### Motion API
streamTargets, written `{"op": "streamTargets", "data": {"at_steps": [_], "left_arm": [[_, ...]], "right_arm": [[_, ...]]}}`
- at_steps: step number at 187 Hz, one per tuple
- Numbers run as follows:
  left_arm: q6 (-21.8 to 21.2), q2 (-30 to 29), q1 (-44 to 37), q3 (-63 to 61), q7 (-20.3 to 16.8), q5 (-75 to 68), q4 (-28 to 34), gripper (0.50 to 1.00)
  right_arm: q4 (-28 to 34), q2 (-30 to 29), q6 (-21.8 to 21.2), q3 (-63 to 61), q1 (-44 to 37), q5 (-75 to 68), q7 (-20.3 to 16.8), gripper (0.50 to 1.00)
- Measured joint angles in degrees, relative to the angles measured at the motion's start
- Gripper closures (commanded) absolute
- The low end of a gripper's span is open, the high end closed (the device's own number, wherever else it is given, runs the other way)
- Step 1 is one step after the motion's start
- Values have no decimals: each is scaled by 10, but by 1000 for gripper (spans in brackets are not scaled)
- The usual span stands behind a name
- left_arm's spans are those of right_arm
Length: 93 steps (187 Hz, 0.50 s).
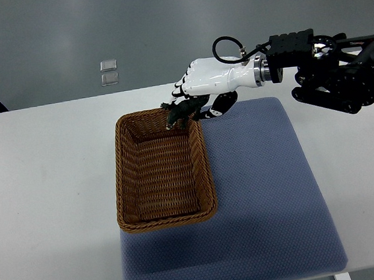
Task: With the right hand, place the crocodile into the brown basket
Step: 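Lift the crocodile and carry it over the wicker basket, then open the right hand to drop the crocodile into the basket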
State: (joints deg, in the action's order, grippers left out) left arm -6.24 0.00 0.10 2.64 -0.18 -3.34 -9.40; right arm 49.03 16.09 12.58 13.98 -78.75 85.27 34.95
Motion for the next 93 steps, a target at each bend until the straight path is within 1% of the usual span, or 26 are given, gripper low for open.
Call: {"op": "streamTargets", "data": {"at_steps": [30, 60, 69, 81, 86, 90, 93], "left_arm": [[0, 0, 0, 0, 0, 0, 0, 500], [0, 0, 0, 0, 0, 0, 0, 500], [0, 0, 0, 0, 0, 0, 0, 500], [0, 0, 0, 0, 0, 0, 0, 500], [0, 0, 0, 0, 0, 0, 0, 500], [0, 0, 0, 0, 0, 0, 0, 500], [0, 0, 0, 0, 0, 0, 0, 500]], "right_arm": [[5, -19, 16, 0, 2, 1, 0, 1000], [9, -34, 27, 1, 25, 5, 0, 1000], [10, -39, 35, 1, 35, 7, 0, 973], [11, -42, 48, 3, 46, 9, 1, 953], [11, -42, 54, 4, 50, 9, 1, 926], [11, -43, 58, 4, 52, 9, 1, 920], [12, -43, 60, 5, 53, 10, 1, 906]]}}
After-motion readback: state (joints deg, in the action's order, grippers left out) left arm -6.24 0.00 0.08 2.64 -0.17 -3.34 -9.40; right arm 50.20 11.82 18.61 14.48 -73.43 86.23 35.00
